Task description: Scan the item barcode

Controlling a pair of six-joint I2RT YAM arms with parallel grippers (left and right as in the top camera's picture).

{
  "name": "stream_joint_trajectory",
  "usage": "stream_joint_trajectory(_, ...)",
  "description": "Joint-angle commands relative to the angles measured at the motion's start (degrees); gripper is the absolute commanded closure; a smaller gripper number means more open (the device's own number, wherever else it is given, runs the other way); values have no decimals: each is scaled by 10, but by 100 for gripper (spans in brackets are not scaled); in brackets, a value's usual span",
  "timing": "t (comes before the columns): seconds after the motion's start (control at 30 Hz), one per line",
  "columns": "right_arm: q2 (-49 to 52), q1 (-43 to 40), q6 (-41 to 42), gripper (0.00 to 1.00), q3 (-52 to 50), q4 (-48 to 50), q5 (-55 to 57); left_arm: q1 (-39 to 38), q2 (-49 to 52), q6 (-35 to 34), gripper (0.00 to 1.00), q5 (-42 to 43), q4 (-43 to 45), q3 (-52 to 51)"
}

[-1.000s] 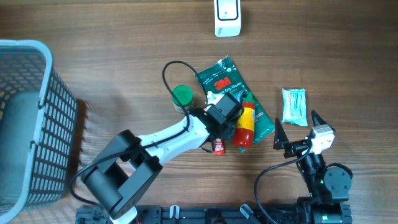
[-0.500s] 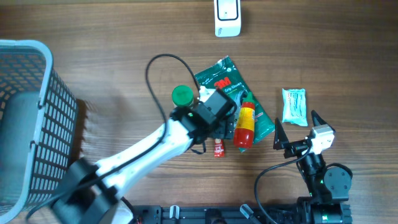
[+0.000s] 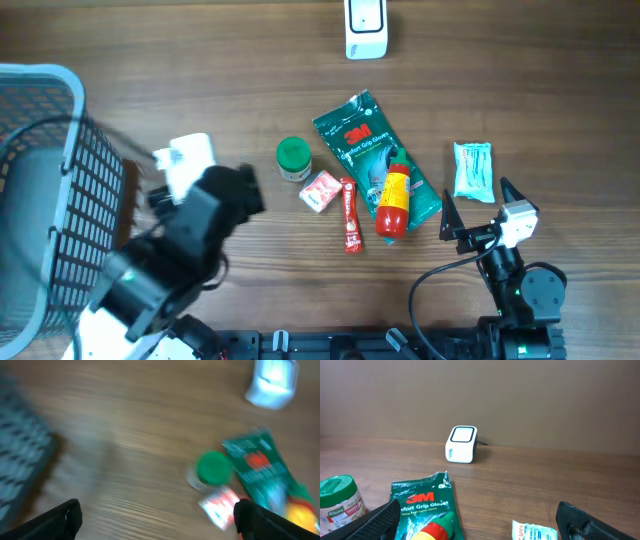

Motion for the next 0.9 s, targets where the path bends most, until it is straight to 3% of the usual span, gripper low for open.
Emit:
stream_joint_trajectory(0.0,-2,2,-6,0,0,3,-3,114,-34,-78,0,-32,-49,7)
stream_joint_trajectory(0.2,-2,2,-6,0,0,3,-3,217,-85,-120,0,0,-120,7)
stream_joint_trajectory(0.6,-2,2,-6,0,0,3,-3,218,-228,-130,0,41,-164,7)
stream_joint_trajectory(0.87,-2,2,-6,0,0,3,-3,218,-231,-130,0,41,-238,7)
